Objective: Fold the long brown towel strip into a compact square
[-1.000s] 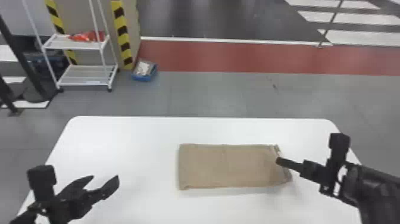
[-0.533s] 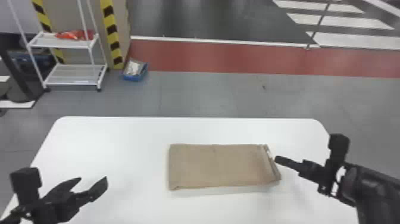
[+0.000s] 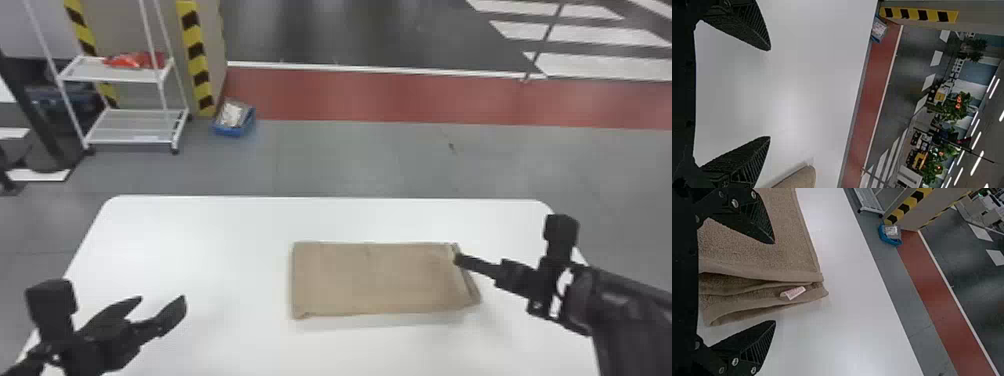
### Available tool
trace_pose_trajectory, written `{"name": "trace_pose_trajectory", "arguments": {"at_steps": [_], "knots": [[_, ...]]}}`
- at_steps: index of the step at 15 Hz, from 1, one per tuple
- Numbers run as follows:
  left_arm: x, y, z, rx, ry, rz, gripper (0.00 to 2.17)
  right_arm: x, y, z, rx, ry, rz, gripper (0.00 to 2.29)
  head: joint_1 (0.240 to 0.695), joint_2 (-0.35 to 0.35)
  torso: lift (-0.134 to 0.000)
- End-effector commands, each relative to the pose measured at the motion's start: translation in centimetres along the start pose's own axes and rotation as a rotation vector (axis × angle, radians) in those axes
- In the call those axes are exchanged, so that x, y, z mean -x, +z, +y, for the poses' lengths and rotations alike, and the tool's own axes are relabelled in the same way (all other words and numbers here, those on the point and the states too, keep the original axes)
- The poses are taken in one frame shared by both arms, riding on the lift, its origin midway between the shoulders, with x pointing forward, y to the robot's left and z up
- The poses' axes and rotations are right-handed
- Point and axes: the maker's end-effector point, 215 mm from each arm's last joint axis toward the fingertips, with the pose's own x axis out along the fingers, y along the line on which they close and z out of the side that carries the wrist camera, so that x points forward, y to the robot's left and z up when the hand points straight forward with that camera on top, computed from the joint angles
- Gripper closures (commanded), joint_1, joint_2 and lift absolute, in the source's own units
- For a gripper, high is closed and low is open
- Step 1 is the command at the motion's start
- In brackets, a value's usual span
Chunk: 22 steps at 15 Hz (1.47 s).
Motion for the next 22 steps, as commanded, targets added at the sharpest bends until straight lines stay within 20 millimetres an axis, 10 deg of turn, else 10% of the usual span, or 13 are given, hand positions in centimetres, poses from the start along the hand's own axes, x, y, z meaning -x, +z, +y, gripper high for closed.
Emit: {"name": "trace_pose_trajectory", "arguments": {"at_steps": [1, 22], "knots": [[-0.1, 0.0, -0.3, 0.005, -0.004, -0.002, 0.08, -0.8, 0.3, 1.8, 0.036, 0.013, 0.013, 0.21, 0.695, -0.077, 0.0], [0.9, 0.0, 1.2, 0.022, 0.007, -0.021, 0.08, -2.8, -1.3, 1.3, 0.13, -0.076, 0.102, 0.35, 0.695, -0.034, 0.0]]}}
